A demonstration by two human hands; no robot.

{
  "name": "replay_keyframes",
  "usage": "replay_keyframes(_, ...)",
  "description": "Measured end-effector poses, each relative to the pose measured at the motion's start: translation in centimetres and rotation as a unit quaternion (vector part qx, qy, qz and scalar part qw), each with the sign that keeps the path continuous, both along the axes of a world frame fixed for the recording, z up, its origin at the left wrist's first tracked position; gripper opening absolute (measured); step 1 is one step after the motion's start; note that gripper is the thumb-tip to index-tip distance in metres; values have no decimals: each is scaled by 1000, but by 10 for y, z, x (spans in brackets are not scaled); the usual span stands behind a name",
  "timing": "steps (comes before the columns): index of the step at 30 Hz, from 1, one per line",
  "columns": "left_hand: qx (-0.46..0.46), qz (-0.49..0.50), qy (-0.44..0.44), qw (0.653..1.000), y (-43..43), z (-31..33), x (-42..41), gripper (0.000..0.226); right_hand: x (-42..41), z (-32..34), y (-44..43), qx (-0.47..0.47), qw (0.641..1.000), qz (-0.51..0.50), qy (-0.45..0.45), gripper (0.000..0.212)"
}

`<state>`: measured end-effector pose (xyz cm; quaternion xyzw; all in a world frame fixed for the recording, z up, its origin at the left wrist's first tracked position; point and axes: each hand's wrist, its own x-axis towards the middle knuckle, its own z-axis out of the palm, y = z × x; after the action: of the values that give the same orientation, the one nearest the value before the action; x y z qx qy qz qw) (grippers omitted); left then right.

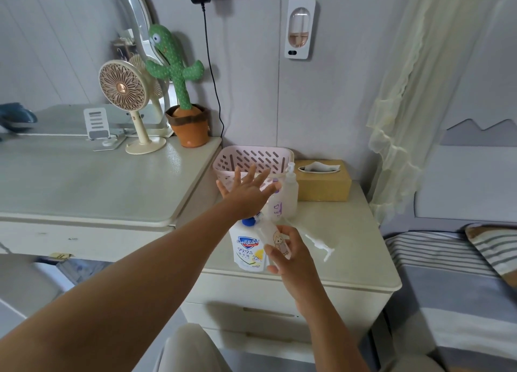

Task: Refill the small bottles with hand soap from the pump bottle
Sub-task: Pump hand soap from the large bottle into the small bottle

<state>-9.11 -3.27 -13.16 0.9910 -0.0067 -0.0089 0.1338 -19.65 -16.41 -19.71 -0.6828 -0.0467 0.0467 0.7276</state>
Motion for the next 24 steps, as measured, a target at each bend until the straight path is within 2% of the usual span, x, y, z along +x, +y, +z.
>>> replay_keyframes(24,16,-17,0,1000,1,9,4,66,2,6,-5,-19,999,-2,-28,32)
